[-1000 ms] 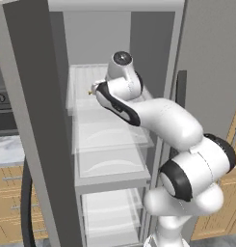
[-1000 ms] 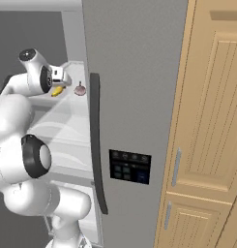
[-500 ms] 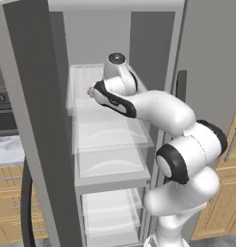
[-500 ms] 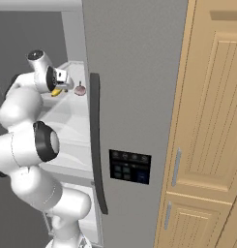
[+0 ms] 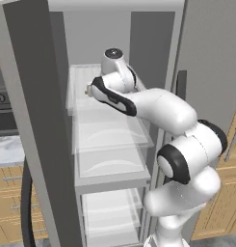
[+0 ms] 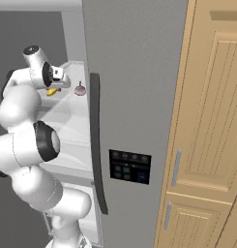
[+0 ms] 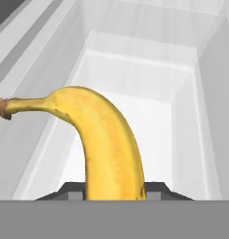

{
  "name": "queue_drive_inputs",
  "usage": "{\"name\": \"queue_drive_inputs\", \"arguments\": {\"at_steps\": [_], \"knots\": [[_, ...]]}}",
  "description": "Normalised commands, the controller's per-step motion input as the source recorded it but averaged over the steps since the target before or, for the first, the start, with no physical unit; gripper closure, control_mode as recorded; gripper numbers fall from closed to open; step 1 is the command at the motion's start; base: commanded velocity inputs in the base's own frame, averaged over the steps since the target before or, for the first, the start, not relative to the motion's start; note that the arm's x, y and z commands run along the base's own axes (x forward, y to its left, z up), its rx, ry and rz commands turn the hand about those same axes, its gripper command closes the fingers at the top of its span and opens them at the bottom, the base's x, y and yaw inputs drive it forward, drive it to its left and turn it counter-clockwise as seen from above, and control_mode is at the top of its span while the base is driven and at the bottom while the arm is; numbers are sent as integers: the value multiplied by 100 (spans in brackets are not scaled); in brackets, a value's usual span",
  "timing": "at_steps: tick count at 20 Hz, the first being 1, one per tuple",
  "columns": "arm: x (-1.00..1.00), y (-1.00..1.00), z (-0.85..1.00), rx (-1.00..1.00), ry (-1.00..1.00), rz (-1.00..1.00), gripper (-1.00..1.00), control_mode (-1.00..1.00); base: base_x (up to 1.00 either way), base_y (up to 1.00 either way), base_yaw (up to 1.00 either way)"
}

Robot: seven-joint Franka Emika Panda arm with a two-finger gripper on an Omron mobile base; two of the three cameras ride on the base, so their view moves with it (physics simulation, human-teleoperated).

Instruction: Open the fridge, remove the banana, garlic, and shrimp, and place them on any counter.

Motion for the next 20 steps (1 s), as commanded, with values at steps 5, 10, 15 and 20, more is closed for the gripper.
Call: {"name": "queue_drive_inputs", "arguments": {"at_steps": [5,10,15,20], "knots": [[-99,-23,37,3,-19,-3,100,-100,0,0,0],[-100,-40,20,3,-2,-1,100,-100,0,0,0],[-100,-39,0,1,0,0,100,-100,0,0,0],[-68,-25,-9,0,3,-1,100,100,-19,-2,-1]]}}
